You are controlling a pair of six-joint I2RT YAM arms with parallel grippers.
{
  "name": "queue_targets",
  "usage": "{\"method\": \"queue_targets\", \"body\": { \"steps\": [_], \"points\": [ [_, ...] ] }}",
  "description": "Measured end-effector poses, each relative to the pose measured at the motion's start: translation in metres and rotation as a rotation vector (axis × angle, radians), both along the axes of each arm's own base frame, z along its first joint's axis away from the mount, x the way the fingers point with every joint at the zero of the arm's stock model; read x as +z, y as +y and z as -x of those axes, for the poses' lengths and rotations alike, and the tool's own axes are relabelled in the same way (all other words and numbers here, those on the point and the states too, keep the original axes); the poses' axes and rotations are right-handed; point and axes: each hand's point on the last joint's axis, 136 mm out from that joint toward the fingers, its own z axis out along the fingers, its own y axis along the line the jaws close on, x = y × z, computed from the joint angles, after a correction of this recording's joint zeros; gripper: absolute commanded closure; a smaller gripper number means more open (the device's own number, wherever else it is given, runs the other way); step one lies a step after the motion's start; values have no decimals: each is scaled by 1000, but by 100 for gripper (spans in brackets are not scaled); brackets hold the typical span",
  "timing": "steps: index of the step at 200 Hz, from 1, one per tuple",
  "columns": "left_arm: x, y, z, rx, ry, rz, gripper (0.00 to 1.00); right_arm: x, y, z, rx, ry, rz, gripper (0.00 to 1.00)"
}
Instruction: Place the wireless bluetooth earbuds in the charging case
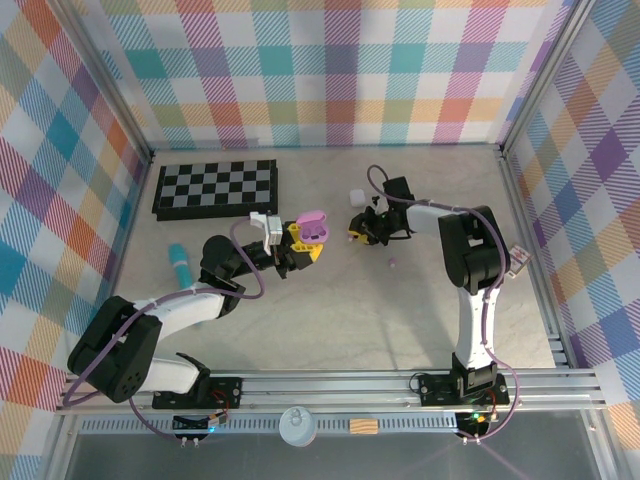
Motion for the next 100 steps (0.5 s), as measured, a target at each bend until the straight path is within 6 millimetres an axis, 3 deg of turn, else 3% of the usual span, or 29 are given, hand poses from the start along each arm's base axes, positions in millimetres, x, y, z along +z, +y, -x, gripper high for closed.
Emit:
{"method": "queue_targets", "body": {
  "steps": [100],
  "points": [
    [-3, 1, 0, 4, 8, -5, 68, -2, 3, 1, 85, -13, 74, 70]
  ]
}}
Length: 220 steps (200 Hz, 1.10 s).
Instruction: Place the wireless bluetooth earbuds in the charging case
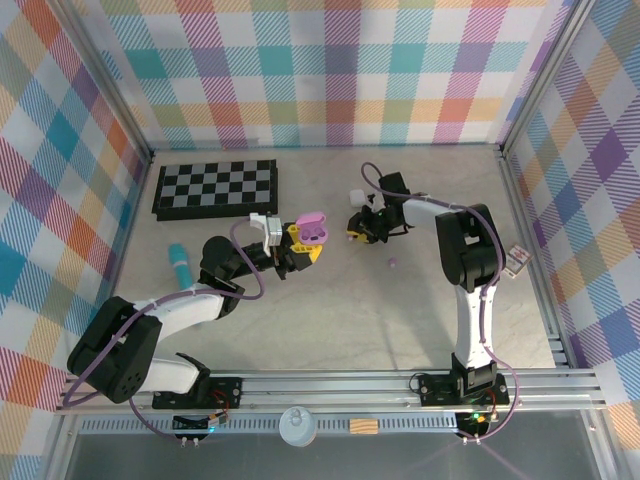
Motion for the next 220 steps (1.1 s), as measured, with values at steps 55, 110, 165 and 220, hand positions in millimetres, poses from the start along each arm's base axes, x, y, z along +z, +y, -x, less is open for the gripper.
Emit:
{"method": "queue_targets", "body": {
  "steps": [55, 110, 165, 220],
  "points": [
    [0, 0, 0, 0, 0, 0, 68, -1, 1, -1, 31, -11, 31, 80],
    [0, 0, 0, 0, 0, 0, 68, -1, 8, 2, 52, -22, 45, 85],
    [0, 0, 0, 1, 0, 0, 68, 1, 6, 5, 41, -40, 93, 85],
    [0, 0, -1, 3, 1, 1, 68, 7, -15, 30, -57, -39, 218, 84]
  ]
}}
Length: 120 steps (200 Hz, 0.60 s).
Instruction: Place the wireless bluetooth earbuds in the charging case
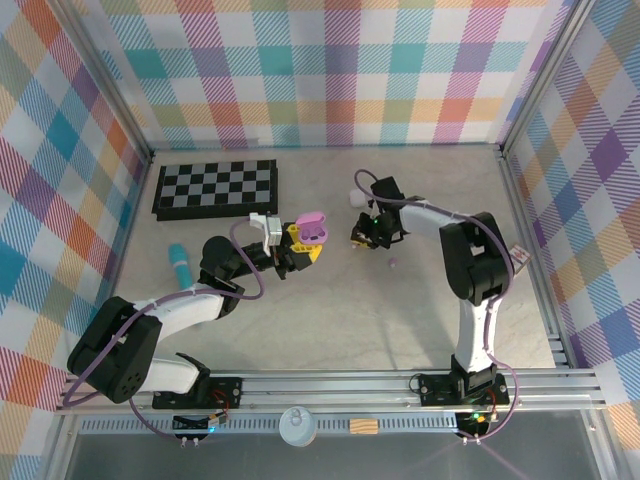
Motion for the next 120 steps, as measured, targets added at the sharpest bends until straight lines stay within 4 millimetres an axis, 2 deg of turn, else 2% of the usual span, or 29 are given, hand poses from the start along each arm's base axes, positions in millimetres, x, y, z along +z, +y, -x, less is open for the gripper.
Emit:
{"method": "queue_targets", "body": {
  "steps": [46, 72, 120],
  "points": [
    [-1, 0, 0, 0, 1, -1, 68, 6, -9, 16, -58, -34, 91, 85],
    [-8, -1, -6, 16, 12, -8, 68, 14, -16, 24, -77, -54, 111, 85],
    [-42, -4, -37, 124, 43, -53, 68, 61, -24, 37, -95, -145, 79, 85]
  ]
}}
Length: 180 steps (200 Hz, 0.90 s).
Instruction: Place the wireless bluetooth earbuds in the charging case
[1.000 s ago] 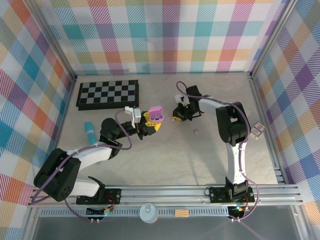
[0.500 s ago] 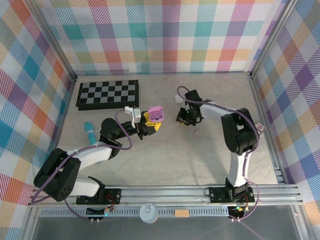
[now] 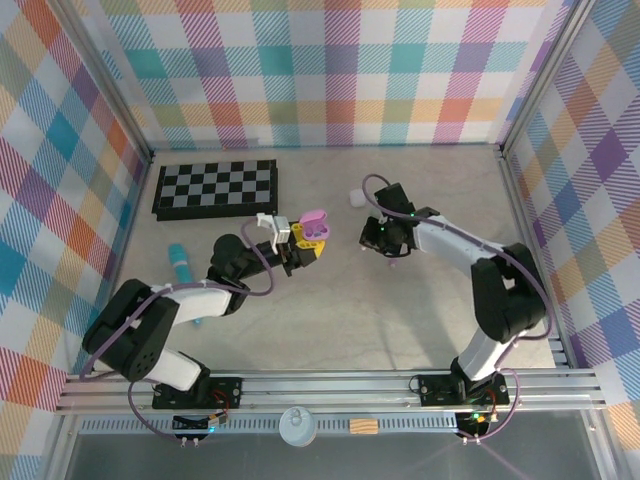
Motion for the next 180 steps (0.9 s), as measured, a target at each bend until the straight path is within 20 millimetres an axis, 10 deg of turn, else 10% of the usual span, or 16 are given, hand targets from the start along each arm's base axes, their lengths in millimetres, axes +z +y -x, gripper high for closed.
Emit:
{"method": "queue_targets", "body": {
  "steps": [90, 180],
  "points": [
    [-56, -10, -64, 158, 34, -90, 69, 78, 12, 35, 62, -129, -68, 84],
    [-70, -27, -73, 157, 30, -114, 69, 137, 55, 28, 159, -241, -145, 84]
  ]
}}
